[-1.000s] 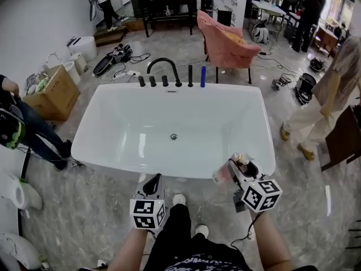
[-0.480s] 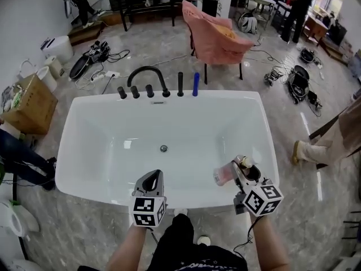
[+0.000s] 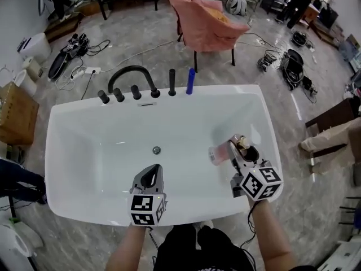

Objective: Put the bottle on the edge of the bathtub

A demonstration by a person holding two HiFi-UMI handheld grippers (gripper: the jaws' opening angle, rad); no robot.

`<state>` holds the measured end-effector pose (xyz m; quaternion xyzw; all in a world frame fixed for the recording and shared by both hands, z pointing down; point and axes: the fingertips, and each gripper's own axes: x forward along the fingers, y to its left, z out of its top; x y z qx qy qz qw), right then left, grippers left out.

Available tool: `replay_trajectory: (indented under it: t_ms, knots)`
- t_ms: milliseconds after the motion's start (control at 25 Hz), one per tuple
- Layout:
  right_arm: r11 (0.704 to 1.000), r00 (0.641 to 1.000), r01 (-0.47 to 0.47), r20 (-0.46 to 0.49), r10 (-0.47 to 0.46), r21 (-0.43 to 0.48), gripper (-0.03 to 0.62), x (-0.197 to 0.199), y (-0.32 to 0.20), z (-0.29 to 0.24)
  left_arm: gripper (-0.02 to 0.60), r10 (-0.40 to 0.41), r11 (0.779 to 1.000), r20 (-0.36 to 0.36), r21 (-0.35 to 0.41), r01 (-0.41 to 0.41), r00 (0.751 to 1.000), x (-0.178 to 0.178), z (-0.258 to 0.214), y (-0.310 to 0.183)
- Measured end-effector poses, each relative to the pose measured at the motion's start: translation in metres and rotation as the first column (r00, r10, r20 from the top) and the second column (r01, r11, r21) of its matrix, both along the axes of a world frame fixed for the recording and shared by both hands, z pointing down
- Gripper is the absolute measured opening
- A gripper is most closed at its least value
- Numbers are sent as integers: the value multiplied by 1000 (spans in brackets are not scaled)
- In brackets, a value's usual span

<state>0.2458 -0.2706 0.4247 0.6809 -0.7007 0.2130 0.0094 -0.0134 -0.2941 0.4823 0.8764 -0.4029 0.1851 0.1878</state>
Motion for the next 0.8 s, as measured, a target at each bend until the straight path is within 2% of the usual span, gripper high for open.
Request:
replay_trajectory:
  t_ms: [560, 800]
  knots:
    - [1000, 999, 4, -52, -3, 14, 221, 65, -144, 51, 15, -35, 999, 12, 28, 35, 999, 46, 46, -74]
    - [1000, 997, 20, -72, -18, 16, 221, 88, -194, 75, 15, -32, 996, 23, 79, 30, 999, 66, 54, -100]
